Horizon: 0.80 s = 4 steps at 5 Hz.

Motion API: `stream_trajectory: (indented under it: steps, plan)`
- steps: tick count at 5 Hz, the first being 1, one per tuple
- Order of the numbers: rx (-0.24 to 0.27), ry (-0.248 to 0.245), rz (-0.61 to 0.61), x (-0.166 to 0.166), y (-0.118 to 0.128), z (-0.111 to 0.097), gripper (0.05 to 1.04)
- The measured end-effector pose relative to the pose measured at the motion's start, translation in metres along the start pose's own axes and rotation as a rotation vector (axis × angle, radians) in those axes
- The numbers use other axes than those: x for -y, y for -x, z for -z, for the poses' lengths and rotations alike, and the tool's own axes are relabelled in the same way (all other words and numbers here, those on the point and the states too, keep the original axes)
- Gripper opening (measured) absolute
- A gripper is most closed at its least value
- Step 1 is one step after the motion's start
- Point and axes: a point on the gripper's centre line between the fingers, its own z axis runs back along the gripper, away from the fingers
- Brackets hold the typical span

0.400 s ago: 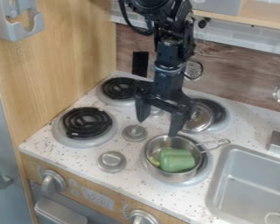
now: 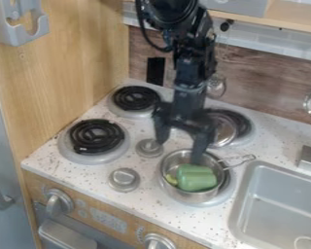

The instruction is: Take the silver object and put it above of the bottom left burner

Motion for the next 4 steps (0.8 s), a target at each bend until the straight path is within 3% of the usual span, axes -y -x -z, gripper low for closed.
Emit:
stream_trajectory:
  steps: [2, 3, 4]
  plan:
    - [0.144, -0.084, 0.007, -0.014, -0.046, 0.017, 0.999]
    - [0.244, -0.114, -0.001, -0.018, -0.064, 0.021, 0.999]
    - [0.278, -0.087, -0.025, -0.015, -0.087, 0.033, 0.999]
